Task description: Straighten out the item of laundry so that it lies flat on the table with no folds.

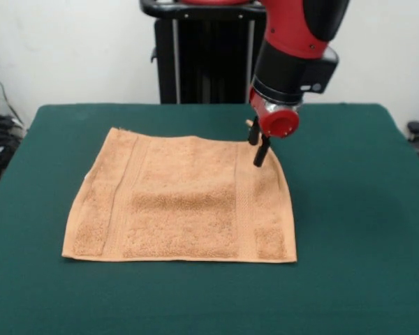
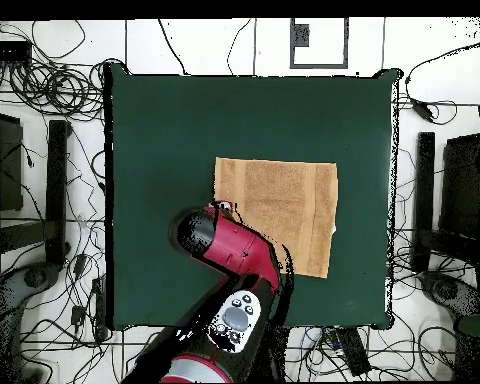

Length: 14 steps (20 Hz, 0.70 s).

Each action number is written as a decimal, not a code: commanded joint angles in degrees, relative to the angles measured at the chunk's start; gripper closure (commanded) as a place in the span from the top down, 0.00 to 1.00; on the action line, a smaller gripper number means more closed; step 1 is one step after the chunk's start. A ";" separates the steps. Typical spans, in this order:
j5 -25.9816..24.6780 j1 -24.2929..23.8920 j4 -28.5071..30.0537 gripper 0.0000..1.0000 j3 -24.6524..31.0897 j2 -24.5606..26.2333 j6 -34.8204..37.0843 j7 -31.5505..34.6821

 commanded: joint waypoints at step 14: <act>8.14 -1.58 4.36 1.00 12.19 7.37 -7.80 11.28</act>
